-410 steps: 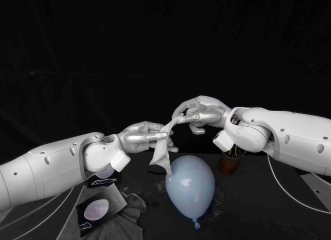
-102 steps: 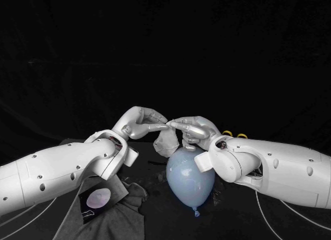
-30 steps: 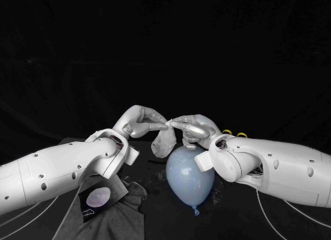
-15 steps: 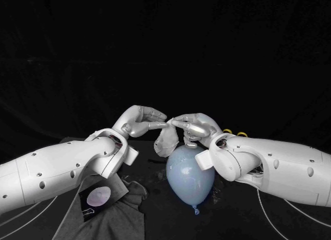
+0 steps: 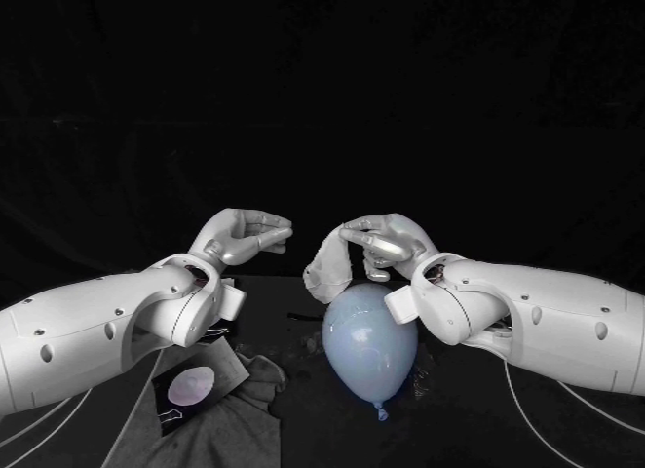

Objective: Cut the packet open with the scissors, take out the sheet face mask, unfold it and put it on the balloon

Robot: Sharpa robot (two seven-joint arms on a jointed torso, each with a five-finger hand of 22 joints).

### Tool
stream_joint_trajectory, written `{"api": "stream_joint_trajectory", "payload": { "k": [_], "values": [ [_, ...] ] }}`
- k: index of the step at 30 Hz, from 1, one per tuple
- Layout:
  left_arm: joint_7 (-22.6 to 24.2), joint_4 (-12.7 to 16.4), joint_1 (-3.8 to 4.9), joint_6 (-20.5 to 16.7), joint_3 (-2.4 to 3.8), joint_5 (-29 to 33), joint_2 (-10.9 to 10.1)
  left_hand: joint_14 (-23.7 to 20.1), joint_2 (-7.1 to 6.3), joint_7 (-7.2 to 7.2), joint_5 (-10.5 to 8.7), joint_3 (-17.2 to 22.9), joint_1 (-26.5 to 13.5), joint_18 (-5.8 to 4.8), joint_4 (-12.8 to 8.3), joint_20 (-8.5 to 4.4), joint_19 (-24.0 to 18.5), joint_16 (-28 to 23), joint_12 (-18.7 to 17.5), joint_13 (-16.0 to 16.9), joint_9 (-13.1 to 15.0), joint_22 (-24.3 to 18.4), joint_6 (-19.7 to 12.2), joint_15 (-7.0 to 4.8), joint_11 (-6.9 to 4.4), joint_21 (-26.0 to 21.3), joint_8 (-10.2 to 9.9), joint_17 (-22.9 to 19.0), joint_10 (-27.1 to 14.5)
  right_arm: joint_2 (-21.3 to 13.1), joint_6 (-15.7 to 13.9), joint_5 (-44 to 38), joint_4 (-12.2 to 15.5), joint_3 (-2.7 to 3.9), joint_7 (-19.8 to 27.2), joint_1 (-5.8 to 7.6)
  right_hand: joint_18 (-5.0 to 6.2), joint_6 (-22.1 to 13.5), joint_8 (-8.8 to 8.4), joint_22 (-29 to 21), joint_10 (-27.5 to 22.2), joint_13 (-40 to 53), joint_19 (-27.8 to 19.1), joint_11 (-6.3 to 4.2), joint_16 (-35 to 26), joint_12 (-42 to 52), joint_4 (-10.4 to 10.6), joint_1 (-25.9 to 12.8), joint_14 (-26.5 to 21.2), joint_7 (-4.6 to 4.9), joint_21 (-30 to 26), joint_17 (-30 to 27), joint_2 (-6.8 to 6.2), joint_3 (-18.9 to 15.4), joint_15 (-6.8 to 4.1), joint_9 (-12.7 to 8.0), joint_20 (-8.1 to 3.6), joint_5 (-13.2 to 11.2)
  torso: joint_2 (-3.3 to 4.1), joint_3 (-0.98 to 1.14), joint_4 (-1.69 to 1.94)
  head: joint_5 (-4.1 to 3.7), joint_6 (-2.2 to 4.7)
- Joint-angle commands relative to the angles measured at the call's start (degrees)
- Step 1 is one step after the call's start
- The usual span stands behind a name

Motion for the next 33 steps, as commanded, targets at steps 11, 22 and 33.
{"api": "stream_joint_trajectory", "payload": {
  "k": [11, 22, 33],
  "values": [
    [2.9, 2.4, -1.39, 10.2, 0.04, 19.7, 0.7, 2.3, 2.65, 1.40, 0.16, -3.0, -10.8, 0.03, 1.5, 1.61, -3.4, -8.0, -3.3, -0.1, -1.2, -2.5, -0.4, 0.56, 0.64, -6.2, -1.9, -1.8, 1.0, 1.1, 0.4, -15.1, -2.3, 0.27, 0.1, 0.82, 0.03, 0.5, 0.47, 10.0, -0.1, 7.7, 0.2, 0.01, 0.4, -0.2, -0.3, 0.3, 6.3, -0.37, -0.2, 15.0, -0.24, 0.5, -0.18, 0.1, -0.14, 0.4, 0.09, -0.08, -0.03, 0.09, 0.13],
    [5.5, -0.1, -1.74, 12.0, 0.07, 25.4, 4.5, -4.7, 6.76, 2.82, 0.10, -9.7, -20.4, -4.47, 1.4, 1.87, -20.4, -17.0, -6.8, -0.3, -2.0, -3.3, -5.0, 2.98, 2.62, -12.8, -4.2, -2.6, -5.4, 3.1, -1.2, -25.5, -3.7, 0.35, -0.4, 1.30, 0.10, 0.4, 0.40, 9.9, -0.4, 7.5, 0.0, 0.03, 0.4, -0.5, -0.4, 0.3, 6.3, -0.33, -0.5, 15.0, -0.39, 0.7, -0.18, 0.1, -0.15, 0.4, 0.12, -0.01, -0.06, 0.06, 0.29],
    [3.8, -0.1, -1.77, 14.9, 0.08, 26.0, 5.3, -4.5, 9.43, 3.98, 0.11, -12.5, -22.7, -4.10, 1.6, 1.70, -17.6, -18.8, -6.7, -0.3, -2.2, -2.8, -6.8, 3.35, 3.27, -11.9, -4.9, -2.2, -8.5, 4.5, -2.1, -32.4, -5.1, 0.41, 0.4, 1.33, 0.11, 0.3, 0.35, 9.9, -0.4, 7.4, 0.0, 0.07, 0.4, -0.6, -0.4, 0.2, 6.3, -0.27, -0.6, 15.0, -0.70, 0.7, -0.17, 0.0, -0.16, 0.4, 0.10, -0.03, 0.04, -0.16, 0.17]
  ]
}}
